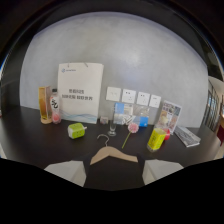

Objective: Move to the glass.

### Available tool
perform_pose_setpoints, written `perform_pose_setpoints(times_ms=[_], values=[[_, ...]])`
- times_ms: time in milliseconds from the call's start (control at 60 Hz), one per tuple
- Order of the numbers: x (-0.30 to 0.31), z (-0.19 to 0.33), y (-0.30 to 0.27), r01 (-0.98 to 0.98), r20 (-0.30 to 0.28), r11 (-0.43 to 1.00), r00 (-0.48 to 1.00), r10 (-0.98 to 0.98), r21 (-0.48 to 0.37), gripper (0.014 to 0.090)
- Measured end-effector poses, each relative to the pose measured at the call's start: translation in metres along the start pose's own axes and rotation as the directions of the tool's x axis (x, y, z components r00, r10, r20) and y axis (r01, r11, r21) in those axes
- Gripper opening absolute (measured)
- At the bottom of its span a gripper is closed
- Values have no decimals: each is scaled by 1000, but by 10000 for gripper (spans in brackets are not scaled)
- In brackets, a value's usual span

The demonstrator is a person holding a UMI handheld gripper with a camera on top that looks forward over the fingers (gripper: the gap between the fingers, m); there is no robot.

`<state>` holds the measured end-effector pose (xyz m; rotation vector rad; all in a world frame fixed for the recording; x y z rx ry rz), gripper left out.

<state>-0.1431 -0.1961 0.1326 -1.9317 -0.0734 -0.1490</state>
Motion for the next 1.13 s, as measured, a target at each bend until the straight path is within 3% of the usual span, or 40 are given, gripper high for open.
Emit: perform_pose_setpoints(times_ms=[150, 550, 1133], values=[[-4, 60, -27, -8, 13, 1000, 1000, 8, 14, 854], [5, 202, -46, -24, 25, 998, 999, 26, -63, 854], [5, 232, -38, -27, 26, 994, 999, 30, -104, 853]])
